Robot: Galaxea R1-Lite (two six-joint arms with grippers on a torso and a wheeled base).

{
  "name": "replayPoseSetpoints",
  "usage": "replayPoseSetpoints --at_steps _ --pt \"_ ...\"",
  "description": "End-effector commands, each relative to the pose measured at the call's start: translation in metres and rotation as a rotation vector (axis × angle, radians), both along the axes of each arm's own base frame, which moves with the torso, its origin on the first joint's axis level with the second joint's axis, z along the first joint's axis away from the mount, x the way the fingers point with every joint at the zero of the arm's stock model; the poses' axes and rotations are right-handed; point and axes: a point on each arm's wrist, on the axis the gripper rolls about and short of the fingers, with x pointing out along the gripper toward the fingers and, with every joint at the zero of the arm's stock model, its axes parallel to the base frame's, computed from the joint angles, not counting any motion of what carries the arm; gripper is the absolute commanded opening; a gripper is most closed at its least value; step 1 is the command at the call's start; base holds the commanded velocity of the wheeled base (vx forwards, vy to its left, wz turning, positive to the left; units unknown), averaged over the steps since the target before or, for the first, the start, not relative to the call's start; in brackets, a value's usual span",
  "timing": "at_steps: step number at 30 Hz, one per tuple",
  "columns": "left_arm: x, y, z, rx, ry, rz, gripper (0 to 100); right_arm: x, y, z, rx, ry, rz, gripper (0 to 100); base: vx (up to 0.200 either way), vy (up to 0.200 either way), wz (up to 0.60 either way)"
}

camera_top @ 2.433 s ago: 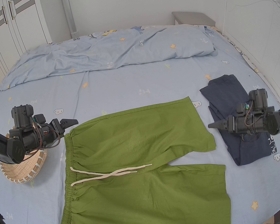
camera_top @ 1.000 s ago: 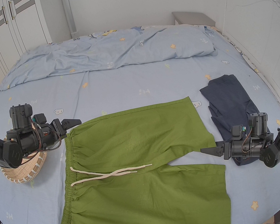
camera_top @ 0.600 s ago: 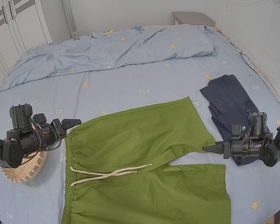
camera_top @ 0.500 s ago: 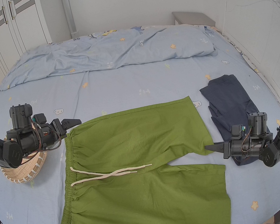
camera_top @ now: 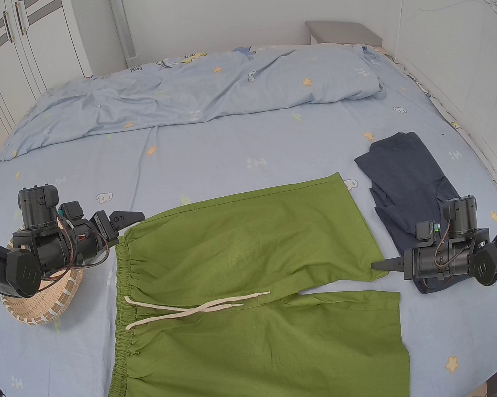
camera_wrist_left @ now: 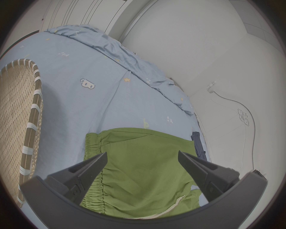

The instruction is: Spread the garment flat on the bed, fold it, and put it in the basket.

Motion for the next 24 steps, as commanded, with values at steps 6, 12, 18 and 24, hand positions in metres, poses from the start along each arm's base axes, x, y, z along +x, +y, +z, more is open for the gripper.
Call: replayPoseSetpoints --at_steps 6,12,18,24 --pt "-0.001 0.000 0.001 0.000 -0.002 -0.001 100 0.010 -0.020 0.052 0.010 0.015 -0.071 0 0.000 0.000 0.00" --pt "0.000 0.000 -0.001 0.000 0.004 -0.001 100 0.014 -0.023 0.053 0.008 0.057 -0.078 0 0.000 0.000 0.00" --pt "0.000 0.000 -0.001 0.000 0.002 -0.001 100 0.016 -0.026 0.050 0.002 0.074 -0.087 0 0.000 0.000 0.00" --pt "-0.001 0.000 0.000 0.000 0.001 -0.001 100 0.018 -0.026 0.043 0.001 0.092 -0.085 100 0.000 0.000 0.00"
